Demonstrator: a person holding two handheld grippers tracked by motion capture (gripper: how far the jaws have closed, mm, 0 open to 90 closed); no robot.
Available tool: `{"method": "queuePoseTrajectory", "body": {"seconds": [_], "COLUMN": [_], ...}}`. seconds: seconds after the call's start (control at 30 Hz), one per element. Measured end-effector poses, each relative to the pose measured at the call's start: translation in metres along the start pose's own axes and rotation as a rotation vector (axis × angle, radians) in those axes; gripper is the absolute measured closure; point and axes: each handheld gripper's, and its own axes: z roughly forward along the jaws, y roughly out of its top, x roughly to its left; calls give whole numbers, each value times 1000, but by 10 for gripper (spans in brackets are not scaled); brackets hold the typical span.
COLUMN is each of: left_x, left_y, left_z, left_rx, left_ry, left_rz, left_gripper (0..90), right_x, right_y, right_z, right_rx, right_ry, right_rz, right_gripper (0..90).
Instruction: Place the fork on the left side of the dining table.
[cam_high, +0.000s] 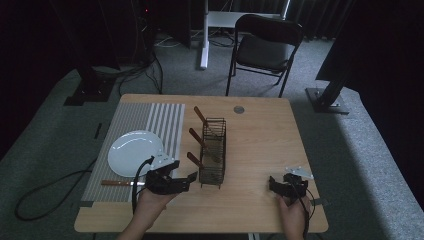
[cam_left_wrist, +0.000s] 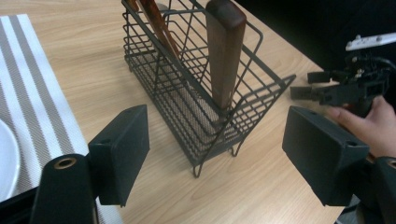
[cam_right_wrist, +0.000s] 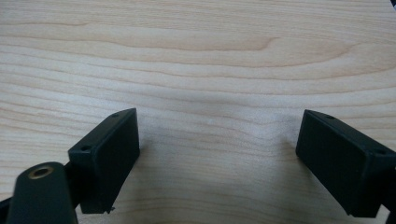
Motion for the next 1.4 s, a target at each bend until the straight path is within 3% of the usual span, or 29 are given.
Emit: {"method": "queuePoseTrajectory", "body": {"seconds": [0.1,0.27,0.4,0.63,0.8,1.03,1.07,1.1,1.4], "left_x": [1,-2,-4,2,3,1,2,2,3], "left_y": [2,5,6,6,5,5,4,4,11], "left_z": [4,11,19,29,31,31,30,30,22], "left_rx": [-10,-29,-23,-45,-56,-73,-81,-84,-129], "left_ry": [-40,-62,-60,-69,-62,-45,-43,-35,-30], "left_rz": [-32,-36,-36,-92,-90,-81,-94,-81,-67], "left_gripper": [319,391,478,590,725,772,772,803,807], "right_x": [0,0,0,0,0,0,0,0,0], "right_y": [0,0,0,0,0,0,0,0,0], "right_z": [0,0,0,0,0,0,0,0,0], "right_rx": [0,0,0,0,0,0,0,0,0], "right_ry": [0,0,0,0,0,0,0,0,0], "right_rz": [0,0,0,0,1,0,1,0,0], "right_gripper": [131,131,131,131,131,131,131,131,131]}}
